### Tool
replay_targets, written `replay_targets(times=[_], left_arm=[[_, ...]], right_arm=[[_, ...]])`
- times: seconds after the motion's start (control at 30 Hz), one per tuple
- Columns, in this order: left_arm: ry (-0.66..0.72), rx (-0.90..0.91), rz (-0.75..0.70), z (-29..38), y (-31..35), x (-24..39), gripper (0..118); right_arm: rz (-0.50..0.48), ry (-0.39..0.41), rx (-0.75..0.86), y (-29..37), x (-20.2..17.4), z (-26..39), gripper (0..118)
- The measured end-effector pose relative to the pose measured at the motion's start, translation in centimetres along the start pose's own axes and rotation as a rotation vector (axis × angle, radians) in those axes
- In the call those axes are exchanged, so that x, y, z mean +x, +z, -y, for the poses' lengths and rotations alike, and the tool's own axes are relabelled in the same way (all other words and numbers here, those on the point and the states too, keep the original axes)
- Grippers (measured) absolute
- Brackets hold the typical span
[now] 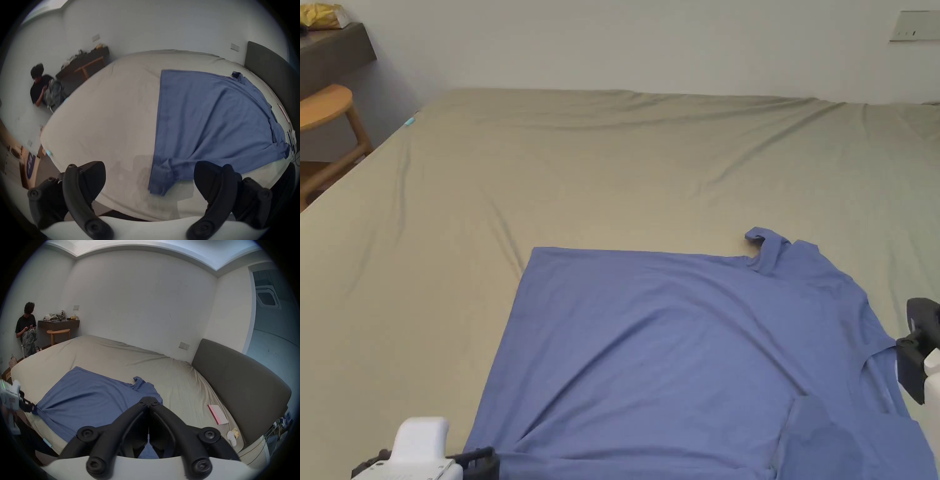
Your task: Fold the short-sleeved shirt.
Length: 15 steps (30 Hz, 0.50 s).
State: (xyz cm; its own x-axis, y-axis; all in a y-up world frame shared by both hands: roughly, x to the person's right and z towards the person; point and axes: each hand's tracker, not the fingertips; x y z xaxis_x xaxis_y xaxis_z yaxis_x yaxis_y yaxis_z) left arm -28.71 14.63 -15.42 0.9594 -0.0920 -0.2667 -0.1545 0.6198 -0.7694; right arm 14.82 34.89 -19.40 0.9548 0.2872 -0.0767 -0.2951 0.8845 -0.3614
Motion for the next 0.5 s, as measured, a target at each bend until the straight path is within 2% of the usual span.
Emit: replay_targets(times=[0.2,0.23,0.27,0.3,0.4,0.5], left_arm=[[-0.036,-0.023,-0.014,0.1,-2.1,1.1,105],[-0.040,-0.033,-0.027,-0.1,-2.6,1.4,91],[-0.039,-0.047,-0.029,-0.1,-2.8,1.5,65],[-0.033,-0.050,-0.012,-0.2,-2.9,1.6,33],[-0.050,-0.071,0.023,0.0,-3.3,2.5,4],[-0.087,-0.063,0.024,0.1,-3.2,2.6,3]], right_arm=[[0.011,-0.008,-0.030,-0.7,-0.2,-0.1,2],[0.014,-0.008,-0.033,-0.7,-0.2,-0.1,2],[0.019,-0.009,-0.038,-0.8,-0.2,-0.1,2],[0.025,-0.010,-0.047,-1.0,-0.3,-0.2,2],[0.029,-0.021,-0.078,-1.5,0.0,0.1,2],[0.034,-0.039,-0.106,-1.8,0.6,0.8,2]])
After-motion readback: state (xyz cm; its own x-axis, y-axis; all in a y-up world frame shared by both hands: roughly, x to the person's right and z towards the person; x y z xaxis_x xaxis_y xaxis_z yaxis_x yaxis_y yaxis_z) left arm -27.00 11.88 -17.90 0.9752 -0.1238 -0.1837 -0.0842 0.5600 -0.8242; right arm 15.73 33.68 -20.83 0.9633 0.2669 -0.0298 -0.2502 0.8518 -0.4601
